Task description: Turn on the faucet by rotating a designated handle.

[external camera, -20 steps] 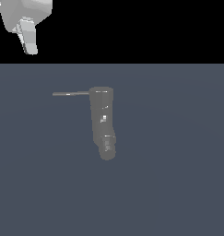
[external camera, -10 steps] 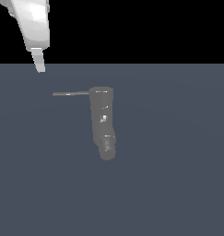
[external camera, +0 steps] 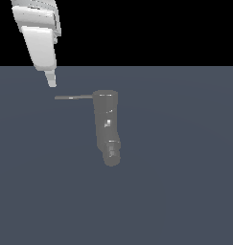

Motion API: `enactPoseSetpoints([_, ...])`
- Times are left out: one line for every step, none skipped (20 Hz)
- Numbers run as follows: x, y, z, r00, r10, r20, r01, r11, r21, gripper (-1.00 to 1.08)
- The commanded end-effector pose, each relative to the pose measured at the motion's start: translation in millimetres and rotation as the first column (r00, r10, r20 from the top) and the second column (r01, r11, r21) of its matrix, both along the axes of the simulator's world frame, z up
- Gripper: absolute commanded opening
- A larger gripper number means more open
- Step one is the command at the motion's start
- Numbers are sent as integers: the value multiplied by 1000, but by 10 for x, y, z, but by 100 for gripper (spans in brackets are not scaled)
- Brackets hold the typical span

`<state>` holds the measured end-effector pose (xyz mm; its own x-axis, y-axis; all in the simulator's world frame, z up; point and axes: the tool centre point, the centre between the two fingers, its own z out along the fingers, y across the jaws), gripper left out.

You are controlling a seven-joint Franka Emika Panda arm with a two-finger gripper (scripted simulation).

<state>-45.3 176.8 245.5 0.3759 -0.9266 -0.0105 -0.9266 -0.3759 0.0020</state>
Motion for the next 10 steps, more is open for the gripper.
enactPoseSetpoints([117, -4, -91, 999, -48, 2, 48, 999, -2, -100])
enactPoseSetpoints([161, -8, -125, 998, -65, 2, 65, 998, -3, -100])
enactPoseSetpoints([203, -13, -157, 997, -82, 2, 82, 997, -4, -100])
enactPoseSetpoints([243, -18, -188, 995, -98, 3, 98, 995, -4, -100])
enactPoseSetpoints([281, -24, -217, 994, -114, 3, 114, 993, -5, -100])
enactPoseSetpoints([317, -30, -245, 992, -128, 3, 128, 992, -6, -100])
enactPoseSetpoints([352, -36, -271, 990, -142, 4, 142, 990, -7, -100])
enactPoseSetpoints([385, -43, -296, 988, -156, 4, 156, 988, -7, -100])
enactPoseSetpoints([416, -49, -318, 986, -168, 4, 168, 986, -8, -100])
enactPoseSetpoints([445, -56, -340, 984, -180, 5, 180, 984, -8, -100])
